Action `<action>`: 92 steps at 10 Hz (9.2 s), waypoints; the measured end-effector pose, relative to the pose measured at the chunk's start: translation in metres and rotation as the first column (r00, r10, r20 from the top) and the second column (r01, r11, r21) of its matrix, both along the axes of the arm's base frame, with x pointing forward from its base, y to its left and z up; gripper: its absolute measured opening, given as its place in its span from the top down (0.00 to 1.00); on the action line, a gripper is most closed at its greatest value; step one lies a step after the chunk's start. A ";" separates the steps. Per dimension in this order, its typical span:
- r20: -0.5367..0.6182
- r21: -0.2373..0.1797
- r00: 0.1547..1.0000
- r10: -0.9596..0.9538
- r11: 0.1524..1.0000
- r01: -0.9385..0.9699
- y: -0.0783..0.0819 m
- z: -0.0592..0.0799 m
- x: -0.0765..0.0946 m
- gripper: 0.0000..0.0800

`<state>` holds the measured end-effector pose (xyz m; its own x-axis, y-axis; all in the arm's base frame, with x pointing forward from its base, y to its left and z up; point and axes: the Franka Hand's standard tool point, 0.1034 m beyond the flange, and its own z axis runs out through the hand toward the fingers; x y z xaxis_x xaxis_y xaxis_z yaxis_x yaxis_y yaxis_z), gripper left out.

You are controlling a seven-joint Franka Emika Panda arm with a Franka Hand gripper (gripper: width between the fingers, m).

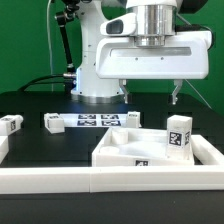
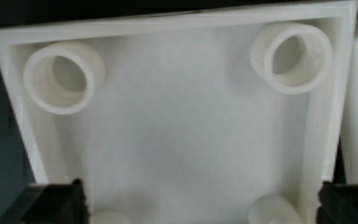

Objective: Assemble square table

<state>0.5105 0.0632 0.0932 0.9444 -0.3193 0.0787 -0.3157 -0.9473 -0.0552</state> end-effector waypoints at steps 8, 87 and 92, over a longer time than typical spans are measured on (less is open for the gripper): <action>-0.020 -0.010 0.998 -0.053 0.999 0.053 -0.018 -0.035 -0.095 0.19; 0.346 -0.217 0.907 0.240 0.961 -0.171 -0.096 0.028 0.039 0.64; 0.348 -0.207 0.905 0.245 0.961 -0.181 -0.088 0.029 0.058 0.64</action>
Offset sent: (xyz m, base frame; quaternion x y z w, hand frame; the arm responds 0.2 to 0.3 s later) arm -0.0300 0.0000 0.0000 0.0000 0.0000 0.0000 1.0000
